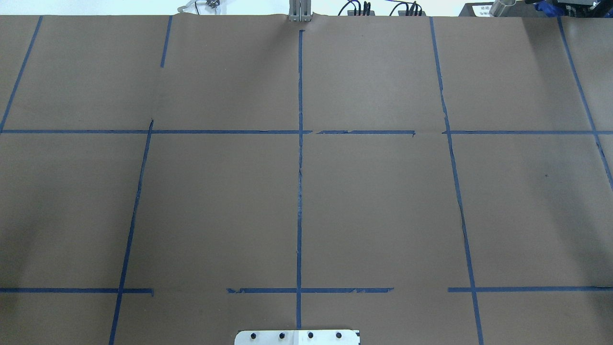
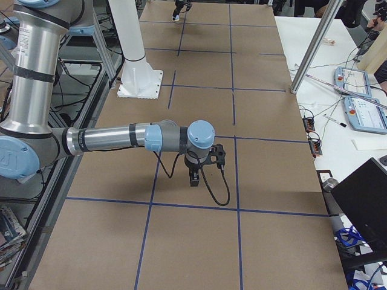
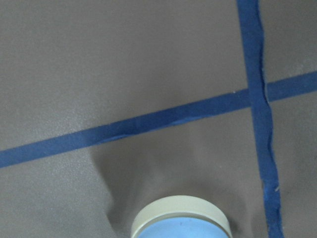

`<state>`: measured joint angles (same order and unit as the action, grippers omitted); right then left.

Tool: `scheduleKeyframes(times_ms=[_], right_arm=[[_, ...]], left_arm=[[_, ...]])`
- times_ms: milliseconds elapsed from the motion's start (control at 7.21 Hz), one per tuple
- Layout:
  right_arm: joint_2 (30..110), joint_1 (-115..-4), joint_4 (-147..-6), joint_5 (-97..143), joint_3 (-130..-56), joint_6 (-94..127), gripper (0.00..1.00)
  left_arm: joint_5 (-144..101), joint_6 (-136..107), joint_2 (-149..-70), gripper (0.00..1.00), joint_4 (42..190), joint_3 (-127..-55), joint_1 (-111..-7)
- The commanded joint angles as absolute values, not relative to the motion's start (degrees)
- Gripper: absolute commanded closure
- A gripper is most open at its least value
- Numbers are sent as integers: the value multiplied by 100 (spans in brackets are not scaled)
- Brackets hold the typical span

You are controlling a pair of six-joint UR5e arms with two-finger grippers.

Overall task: Place and press bell with both arms
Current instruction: 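Carry the held bell with the left gripper toward the table center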

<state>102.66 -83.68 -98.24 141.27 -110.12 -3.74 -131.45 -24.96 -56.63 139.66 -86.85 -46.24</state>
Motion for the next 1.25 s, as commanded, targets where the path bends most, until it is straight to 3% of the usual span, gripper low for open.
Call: scheduleKeyframes(times_ms=[0,139,555,693,1109], right_arm=[[10266,-8367,-9826,14159,-11004,-387,0],[10266,-8367,-9817,14159,-11004,-387,0],[10266,-8367,-9826,14159,-11004,-396,0],[10266,-8367,-9817,14159,-11004,-404,0],[10266,-8367,-9817,14159,-11004,-404,0]], left_arm=[[-13148,-2496,-5669,5,13966,-8684,-4597],[-13148,-2496,-5669,10,13966,-8684,-4571],[-13183,-2531,-5730,66,14053,-8701,-4562],[-13279,-2966,-5765,77,14567,-8788,-4562],[-13843,-4618,-6527,81,14722,-10350,-4570]])
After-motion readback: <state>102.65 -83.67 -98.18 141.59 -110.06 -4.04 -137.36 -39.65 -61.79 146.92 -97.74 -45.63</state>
